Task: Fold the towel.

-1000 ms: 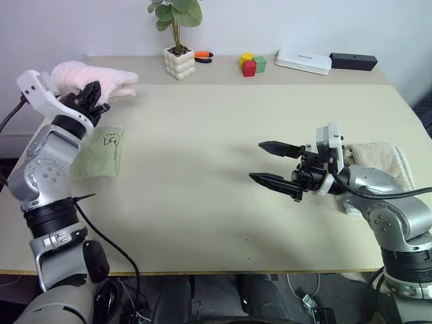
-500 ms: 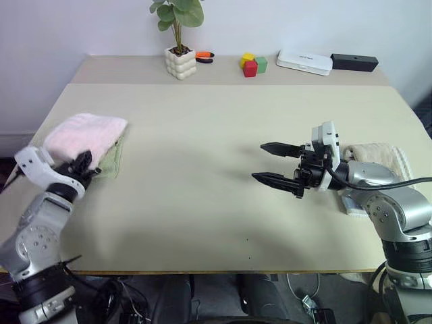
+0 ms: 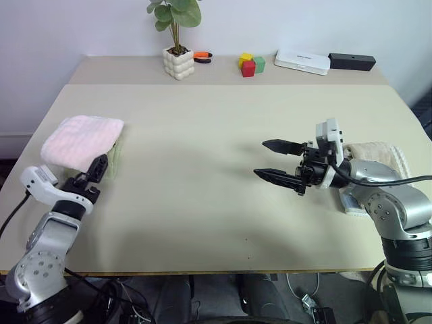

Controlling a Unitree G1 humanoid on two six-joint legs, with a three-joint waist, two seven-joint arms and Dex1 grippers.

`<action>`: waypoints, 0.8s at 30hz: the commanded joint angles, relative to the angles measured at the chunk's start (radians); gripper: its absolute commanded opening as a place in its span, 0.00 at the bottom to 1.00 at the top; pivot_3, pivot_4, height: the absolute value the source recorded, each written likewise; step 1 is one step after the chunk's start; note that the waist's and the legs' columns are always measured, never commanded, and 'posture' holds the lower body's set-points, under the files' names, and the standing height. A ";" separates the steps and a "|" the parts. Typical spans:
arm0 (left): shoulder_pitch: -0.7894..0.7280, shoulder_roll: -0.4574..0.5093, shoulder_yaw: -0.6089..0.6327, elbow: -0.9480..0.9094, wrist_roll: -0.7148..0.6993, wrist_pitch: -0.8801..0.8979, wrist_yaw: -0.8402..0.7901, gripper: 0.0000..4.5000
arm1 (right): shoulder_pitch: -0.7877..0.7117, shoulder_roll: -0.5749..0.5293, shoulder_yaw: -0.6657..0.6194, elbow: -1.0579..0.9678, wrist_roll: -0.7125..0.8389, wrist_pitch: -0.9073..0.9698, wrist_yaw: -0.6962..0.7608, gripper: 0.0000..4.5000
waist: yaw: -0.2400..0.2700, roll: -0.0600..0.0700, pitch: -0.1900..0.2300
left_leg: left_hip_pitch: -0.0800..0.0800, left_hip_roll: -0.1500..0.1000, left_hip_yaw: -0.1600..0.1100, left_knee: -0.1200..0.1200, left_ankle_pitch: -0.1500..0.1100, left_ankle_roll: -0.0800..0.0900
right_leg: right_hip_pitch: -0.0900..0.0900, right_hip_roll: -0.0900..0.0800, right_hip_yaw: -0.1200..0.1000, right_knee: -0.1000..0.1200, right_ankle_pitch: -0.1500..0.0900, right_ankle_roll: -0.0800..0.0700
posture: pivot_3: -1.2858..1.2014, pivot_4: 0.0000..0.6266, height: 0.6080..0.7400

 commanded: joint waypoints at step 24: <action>-0.307 0.232 -0.591 0.148 0.575 -0.438 -0.553 0.99 | 0.091 -0.081 -0.093 -0.085 -0.079 -0.207 0.070 1.00 | 0.004 0.001 0.000 | 0.000 0.000 0.002 0.000 0.000 0.000 | 0.000 0.000 0.001 -0.001 -0.001 -0.003 | 0.52 0.24 1.00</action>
